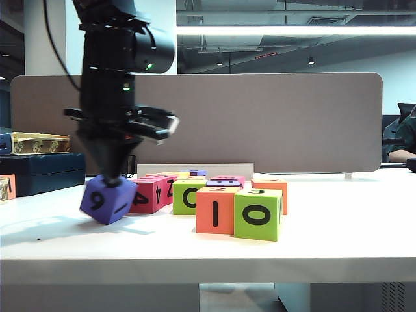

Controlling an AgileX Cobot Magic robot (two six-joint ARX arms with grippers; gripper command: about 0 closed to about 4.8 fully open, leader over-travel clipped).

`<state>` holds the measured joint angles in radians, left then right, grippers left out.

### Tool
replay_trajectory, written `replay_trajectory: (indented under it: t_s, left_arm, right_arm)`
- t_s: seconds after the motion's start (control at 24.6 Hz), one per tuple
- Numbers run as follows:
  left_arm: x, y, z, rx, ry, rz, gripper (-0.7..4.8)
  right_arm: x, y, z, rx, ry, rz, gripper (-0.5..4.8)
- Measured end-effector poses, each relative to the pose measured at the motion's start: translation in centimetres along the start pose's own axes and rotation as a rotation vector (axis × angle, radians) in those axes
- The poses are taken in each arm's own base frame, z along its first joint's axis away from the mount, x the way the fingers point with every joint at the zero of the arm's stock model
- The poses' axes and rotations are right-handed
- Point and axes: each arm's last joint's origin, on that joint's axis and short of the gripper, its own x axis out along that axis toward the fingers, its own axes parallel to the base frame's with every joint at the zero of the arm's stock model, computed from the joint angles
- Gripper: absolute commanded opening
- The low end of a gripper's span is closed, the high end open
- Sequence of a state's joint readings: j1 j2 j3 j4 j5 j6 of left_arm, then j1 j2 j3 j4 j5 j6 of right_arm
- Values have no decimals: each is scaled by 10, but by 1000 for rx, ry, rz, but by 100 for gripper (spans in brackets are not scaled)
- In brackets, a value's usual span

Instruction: Select the appropriate blocks from the scattered letter blocks on the table and arrange them in a row to spell out "23".

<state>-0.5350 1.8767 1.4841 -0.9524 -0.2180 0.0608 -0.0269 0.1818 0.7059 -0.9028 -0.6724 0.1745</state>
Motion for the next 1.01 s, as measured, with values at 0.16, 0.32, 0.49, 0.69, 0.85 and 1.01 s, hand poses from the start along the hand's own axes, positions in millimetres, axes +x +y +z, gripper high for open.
replay_trajectory:
  t_s: [0.16,0.32,0.49,0.69,0.85,1.01]
  left_arm:
    - [0,-19,6,80,-45,38,-7]
    - [-21,-17,19,94,-86,253,-6]
    - [-58,-13,37,57,-203,301,-6]
    - [-61,-19,35,35,-160,22,-6]
    - [-40,-24,32,36,-82,-12,-6]
    - [-17,-24,26,40,-6,-10,-6]
  right_arm:
    - [0,0,0,0,-1,0,-1]
    - [0,0,0,0,-1,0,-1]
    - [0,0,1,-4,-5,1,-1]
    - [0,0,2,-14,-18,4,-1]
    - [0,0,2,-14,-18,4,-1]
    - [0,0,2,-14,-18,3,-1]
